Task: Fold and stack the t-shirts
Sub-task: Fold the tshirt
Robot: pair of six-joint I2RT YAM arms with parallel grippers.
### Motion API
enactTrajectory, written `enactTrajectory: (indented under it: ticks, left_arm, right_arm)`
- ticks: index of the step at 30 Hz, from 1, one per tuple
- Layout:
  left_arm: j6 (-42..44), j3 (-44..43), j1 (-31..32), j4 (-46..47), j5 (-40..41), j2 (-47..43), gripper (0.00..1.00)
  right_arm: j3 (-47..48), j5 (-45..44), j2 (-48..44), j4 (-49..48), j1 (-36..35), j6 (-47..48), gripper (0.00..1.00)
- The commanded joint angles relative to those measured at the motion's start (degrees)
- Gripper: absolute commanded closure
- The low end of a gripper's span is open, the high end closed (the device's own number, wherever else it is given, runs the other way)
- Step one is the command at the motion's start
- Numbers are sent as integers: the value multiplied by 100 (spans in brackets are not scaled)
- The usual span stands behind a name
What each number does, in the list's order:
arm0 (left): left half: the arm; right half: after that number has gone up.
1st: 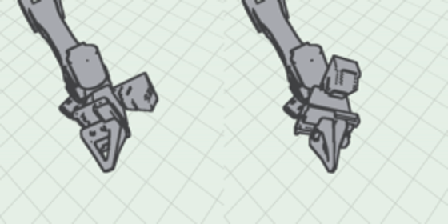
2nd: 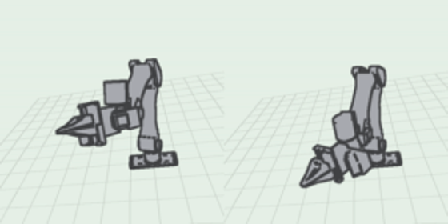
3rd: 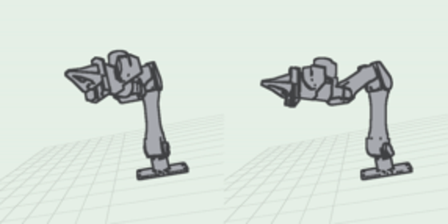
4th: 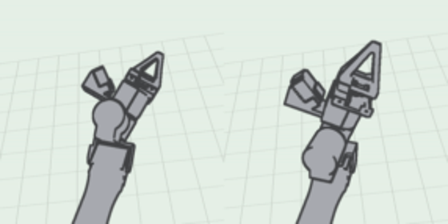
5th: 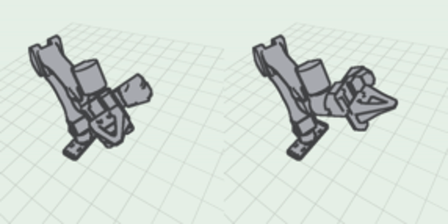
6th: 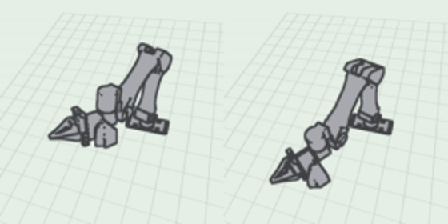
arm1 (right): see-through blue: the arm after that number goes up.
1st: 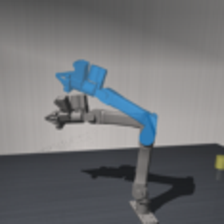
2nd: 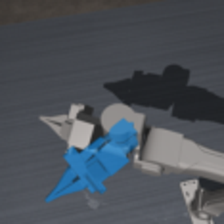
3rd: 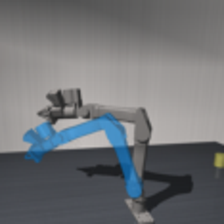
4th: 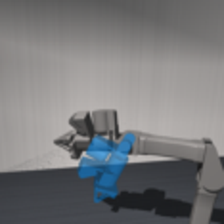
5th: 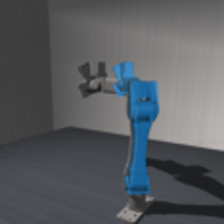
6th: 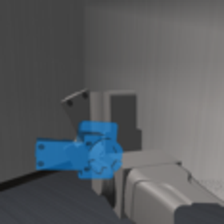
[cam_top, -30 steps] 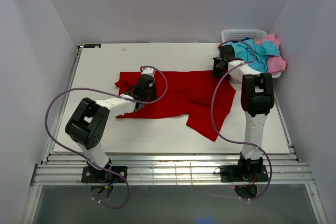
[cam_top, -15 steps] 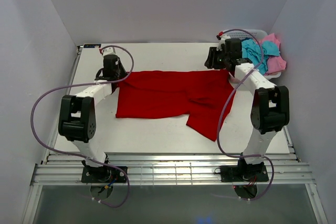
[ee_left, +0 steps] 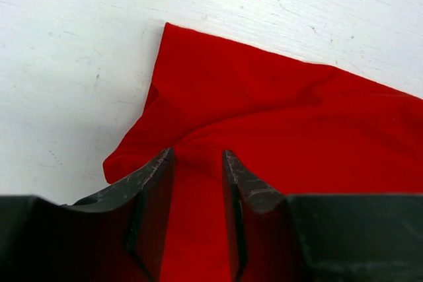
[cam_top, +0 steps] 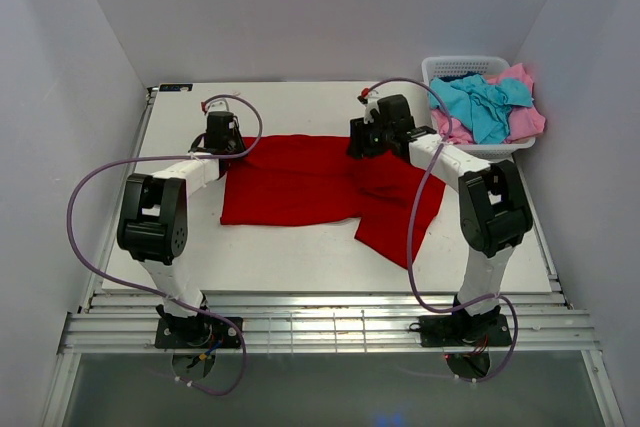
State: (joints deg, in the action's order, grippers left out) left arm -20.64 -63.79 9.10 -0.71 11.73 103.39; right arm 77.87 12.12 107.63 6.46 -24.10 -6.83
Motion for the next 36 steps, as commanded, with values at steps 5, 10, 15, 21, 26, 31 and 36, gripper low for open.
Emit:
enactTrajectory:
  ticks: [5,10,15,21,26,31,36]
  left_arm:
    - [34,-2,-14,-131,567,-460,55]
    - [34,7,-14,-219,831,-575,55]
    - [78,-19,-5,-254,858,-453,55]
    - [34,-90,-5,-395,823,-179,56]
    - [17,-63,-5,-412,761,-92,56]
    - [-19,-55,-14,-465,761,-30,57]
    - [-71,33,-5,-465,787,-3,72]
  right_arm:
    - [-122,-87,135,-92,-51,85,48]
    - [-158,-87,161,-83,-77,77,48]
    - [-175,-96,179,-66,-86,77,48]
    - [-219,-131,144,-31,-104,77,48]
    - [-228,-140,126,-13,-95,68,48]
    - [-263,-131,100,-39,-113,42,48]
    - [-316,-140,82,-57,-113,33,48]
